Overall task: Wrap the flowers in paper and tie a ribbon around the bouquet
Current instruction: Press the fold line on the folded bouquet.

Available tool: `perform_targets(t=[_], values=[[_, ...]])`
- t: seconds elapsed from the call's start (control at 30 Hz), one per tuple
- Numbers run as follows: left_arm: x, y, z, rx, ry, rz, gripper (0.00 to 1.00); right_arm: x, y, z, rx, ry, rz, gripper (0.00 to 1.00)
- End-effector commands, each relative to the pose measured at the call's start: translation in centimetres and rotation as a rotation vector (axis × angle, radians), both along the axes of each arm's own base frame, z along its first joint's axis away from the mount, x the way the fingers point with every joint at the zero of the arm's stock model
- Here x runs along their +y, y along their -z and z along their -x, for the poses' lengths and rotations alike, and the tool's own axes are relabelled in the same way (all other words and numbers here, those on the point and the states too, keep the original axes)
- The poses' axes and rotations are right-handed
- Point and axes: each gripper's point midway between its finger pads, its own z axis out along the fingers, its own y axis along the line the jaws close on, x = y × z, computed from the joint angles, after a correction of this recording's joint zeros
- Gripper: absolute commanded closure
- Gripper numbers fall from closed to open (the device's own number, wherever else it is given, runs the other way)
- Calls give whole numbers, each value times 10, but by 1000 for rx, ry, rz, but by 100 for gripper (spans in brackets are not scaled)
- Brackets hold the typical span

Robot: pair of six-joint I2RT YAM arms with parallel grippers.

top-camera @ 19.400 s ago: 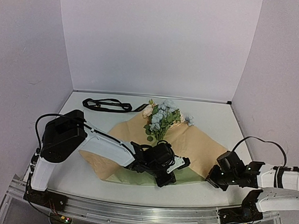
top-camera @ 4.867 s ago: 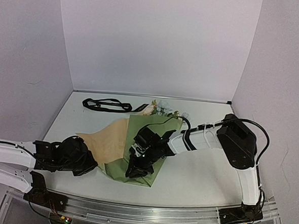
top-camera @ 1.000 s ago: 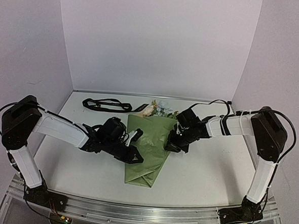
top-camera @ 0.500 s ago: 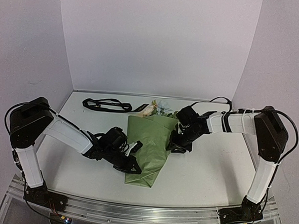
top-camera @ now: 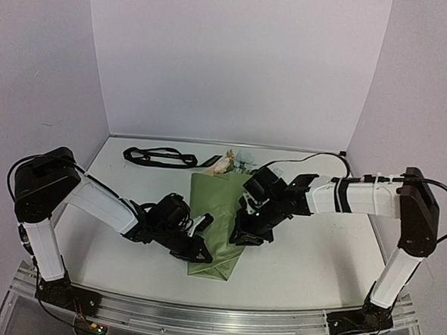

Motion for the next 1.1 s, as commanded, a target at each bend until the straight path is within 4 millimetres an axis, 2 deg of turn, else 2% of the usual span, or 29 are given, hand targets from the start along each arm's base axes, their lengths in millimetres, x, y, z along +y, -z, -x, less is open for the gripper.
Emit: perform_targets(t=[0.0, 0.33, 0.53, 0.83, 0.93, 1.07], values=[[-1, -12, -1, -32, -7, 20, 94, 27, 14, -1, 59, 35, -61, 82], [1, -16, -3, -42, -2, -4, 94, 29, 53, -2, 95, 95, -56, 85], [-1, -20, -9, -37, -6, 4, 92, 12, 75, 9, 116, 116, -26, 85], [3, -11, -28, 27, -77, 27, 91, 1, 75, 18, 106, 72, -8, 85], [8, -9, -41, 51, -125, 34, 89, 1, 74, 21, 115, 55, -6, 85], [21, 5, -62, 103, -201, 25, 90, -1, 72, 24, 120, 36, -1, 85]])
